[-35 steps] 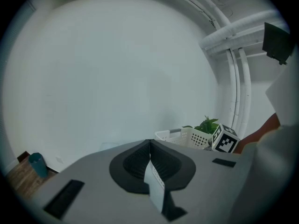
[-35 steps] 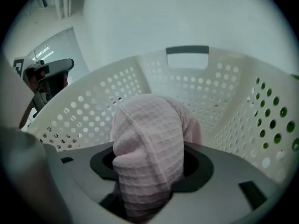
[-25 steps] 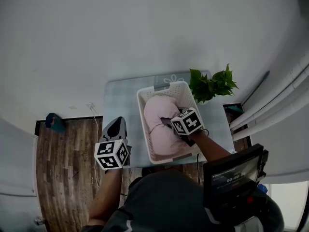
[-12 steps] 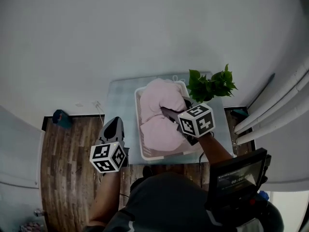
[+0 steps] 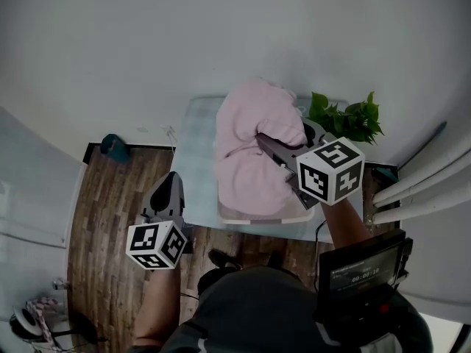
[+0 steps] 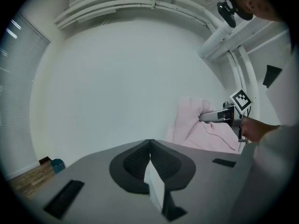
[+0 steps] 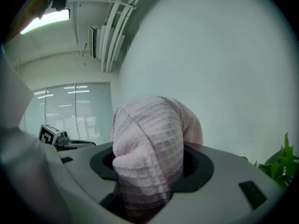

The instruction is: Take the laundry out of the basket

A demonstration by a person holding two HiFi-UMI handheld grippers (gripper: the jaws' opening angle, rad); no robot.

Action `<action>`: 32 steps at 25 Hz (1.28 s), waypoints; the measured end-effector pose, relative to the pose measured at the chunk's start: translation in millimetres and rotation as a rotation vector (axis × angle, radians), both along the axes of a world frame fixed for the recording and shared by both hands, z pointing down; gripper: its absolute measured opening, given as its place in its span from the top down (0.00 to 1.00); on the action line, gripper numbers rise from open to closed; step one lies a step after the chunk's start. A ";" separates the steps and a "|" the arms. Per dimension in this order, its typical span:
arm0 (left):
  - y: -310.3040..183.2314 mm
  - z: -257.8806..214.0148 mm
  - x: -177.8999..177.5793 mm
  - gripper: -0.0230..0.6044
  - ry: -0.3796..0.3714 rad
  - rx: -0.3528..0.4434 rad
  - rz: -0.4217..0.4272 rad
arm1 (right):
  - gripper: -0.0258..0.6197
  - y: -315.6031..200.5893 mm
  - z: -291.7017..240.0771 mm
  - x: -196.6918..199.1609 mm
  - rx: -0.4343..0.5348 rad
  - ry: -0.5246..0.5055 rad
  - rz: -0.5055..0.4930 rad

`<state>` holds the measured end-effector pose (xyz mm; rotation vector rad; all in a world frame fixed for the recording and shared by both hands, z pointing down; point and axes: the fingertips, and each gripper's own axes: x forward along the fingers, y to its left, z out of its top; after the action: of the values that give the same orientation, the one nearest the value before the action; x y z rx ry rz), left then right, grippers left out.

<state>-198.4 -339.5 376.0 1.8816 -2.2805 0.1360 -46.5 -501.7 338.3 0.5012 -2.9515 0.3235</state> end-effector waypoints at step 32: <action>264.5 -74.8 -171.1 0.95 0.005 0.242 -0.245 | 0.51 241.4 -218.7 -206.9 0.164 -0.274 -0.298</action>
<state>-369.5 -75.0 301.2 1.6781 -2.6007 -0.1862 -253.4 -260.3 119.6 0.0281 -3.2731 0.1242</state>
